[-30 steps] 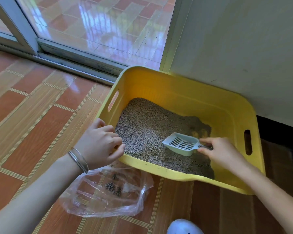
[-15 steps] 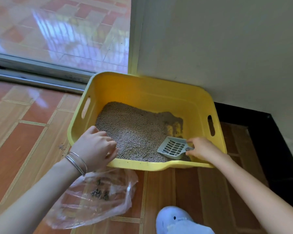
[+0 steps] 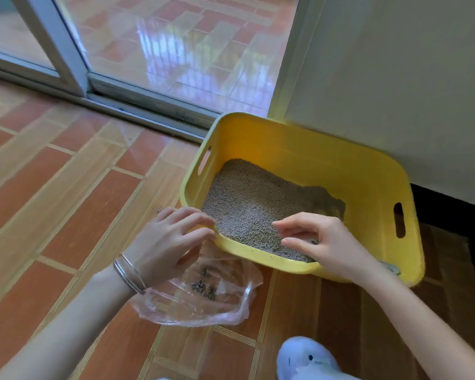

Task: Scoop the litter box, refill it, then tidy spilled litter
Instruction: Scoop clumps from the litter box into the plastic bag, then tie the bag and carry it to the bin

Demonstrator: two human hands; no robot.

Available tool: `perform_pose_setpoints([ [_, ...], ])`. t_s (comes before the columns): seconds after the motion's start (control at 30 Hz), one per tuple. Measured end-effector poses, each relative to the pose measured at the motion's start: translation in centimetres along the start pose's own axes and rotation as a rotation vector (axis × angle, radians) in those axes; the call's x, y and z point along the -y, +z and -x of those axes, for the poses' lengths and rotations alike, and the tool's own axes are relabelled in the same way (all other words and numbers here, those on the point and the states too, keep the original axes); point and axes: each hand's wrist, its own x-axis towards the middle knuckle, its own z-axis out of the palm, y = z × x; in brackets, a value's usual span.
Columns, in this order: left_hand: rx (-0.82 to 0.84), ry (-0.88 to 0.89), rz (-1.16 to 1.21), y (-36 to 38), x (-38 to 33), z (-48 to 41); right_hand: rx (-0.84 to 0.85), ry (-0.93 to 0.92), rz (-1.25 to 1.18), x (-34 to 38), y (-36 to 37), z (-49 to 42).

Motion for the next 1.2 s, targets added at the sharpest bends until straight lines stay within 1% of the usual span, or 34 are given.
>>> perform_pose_setpoints([
  [0.07,-0.010,-0.068,-0.009,0.0,-0.2,2.0,0.107,-0.047,-0.021,0.3,2.3,-0.6],
  [0.17,-0.018,-0.195,-0.034,0.4,-0.5,4.7,0.204,-0.114,0.164,-0.9,5.5,-1.1],
  [0.27,0.033,-0.397,-0.082,1.5,-0.6,7.4,0.256,-0.150,0.304,-2.8,7.5,-0.7],
  [0.33,0.138,-0.544,-0.104,2.5,-0.1,8.8,0.330,-0.165,0.393,-3.7,8.2,-0.5],
  [0.43,0.381,-0.675,-0.124,3.4,0.9,9.5,0.489,-0.136,0.518,-4.7,8.8,-0.4],
  [0.53,0.656,-0.791,-0.148,4.2,1.8,8.4,0.503,-0.146,0.694,-5.3,9.8,-1.0],
  [0.57,0.702,-0.823,-0.137,4.3,1.8,7.8,0.497,-0.156,0.751,-5.5,10.2,-1.2],
  [0.6,0.706,-0.860,-0.113,4.4,1.8,7.3,0.492,-0.162,0.801,-5.6,10.6,-1.3],
  [0.67,0.670,-0.922,-0.108,4.1,1.5,6.6,0.478,-0.195,0.824,-5.7,11.2,-1.7],
  [0.7,0.642,-0.948,-0.126,3.8,1.3,6.6,0.455,-0.230,0.780,-5.8,11.4,-1.9],
  [0.73,0.592,-0.973,-0.140,3.4,0.9,6.7,0.422,-0.263,0.687,-5.7,11.3,-2.0],
  [0.83,0.389,-1.039,-0.139,1.0,-0.5,7.6,0.347,-0.309,0.309,-3.8,10.2,-2.5],
  [0.87,0.328,-1.075,-0.127,-0.1,-1.0,8.0,0.330,-0.331,0.238,-2.6,9.8,-2.6],
  [0.97,0.182,-1.190,-0.045,-4.0,-2.0,9.0,0.286,-0.421,0.163,0.6,8.5,-3.0],
  [1.03,0.013,-1.205,0.076,-6.5,-2.7,9.4,0.262,-0.469,0.128,2.3,7.5,-3.4],
  [1.1,-0.149,-1.196,0.149,-8.5,-3.4,9.4,0.232,-0.546,0.100,3.8,6.7,-3.6],
  [1.2,-0.279,-1.220,0.190,-10.4,-4.3,9.0,0.211,-0.575,0.047,5.3,7.0,-4.1],
])
